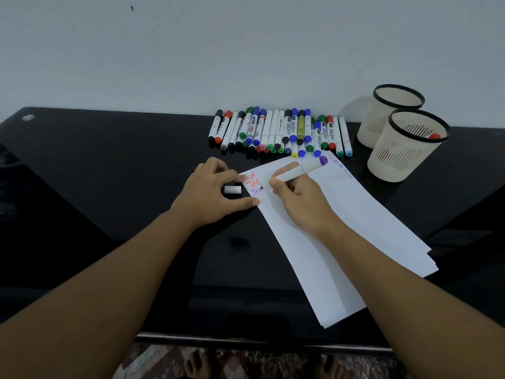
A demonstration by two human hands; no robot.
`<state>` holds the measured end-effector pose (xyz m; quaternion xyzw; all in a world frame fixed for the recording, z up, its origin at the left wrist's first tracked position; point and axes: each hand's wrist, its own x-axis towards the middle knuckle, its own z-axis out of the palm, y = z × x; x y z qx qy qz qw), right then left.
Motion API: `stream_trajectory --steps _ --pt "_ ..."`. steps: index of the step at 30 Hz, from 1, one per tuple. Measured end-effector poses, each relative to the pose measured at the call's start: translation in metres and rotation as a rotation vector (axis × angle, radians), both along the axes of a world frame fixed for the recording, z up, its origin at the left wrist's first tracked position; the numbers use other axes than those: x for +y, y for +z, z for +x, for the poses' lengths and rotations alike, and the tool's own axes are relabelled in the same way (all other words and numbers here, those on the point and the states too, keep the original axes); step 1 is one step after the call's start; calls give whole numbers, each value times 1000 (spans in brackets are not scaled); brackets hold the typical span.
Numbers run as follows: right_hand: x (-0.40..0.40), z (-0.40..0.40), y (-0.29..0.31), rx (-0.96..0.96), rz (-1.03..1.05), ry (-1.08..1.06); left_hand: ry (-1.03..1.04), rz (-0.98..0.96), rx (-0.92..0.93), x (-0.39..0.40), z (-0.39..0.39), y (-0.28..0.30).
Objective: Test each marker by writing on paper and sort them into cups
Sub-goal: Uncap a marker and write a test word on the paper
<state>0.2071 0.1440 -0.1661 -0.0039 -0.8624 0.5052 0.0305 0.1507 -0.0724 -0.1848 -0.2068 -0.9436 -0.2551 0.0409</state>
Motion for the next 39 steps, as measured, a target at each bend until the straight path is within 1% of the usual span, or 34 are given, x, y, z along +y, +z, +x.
stream_trajectory --steps 4,8,10,12,13,16,19,21,23,25,28,31,34,36,39 --pt "0 1 2 52 -55 -14 -4 -4 -11 1 2 2" --pt "4 2 0 101 -158 1 -11 84 -72 -3 3 6" --pt "8 5 0 138 -123 24 -29 154 -154 -8 4 11" --pt "12 5 0 169 -64 62 -44 183 -223 -13 3 18" --pt "13 4 1 150 -36 78 -51 164 -231 -16 2 22" --pt "13 -1 9 11 1 133 -79 67 -233 -21 0 30" --pt "17 -5 20 -47 -18 176 -74 52 -229 -21 -2 33" --pt "18 -6 28 -24 -98 162 -45 123 -195 -18 -1 35" --pt "17 -7 35 43 -175 112 -4 208 -189 -15 1 40" --pt "16 -8 41 73 -187 62 12 285 -221 -13 1 44" --pt "17 -8 44 63 -17 98 -1 347 -236 -11 1 50" --pt "19 -5 43 19 231 161 2 373 -224 -11 1 56" --pt "23 -3 42 54 495 185 3 347 -199 -10 3 59" --pt "27 0 41 86 567 174 -4 337 -200 -8 4 61" --pt "31 1 40 101 586 170 -30 338 -209 -3 7 63"
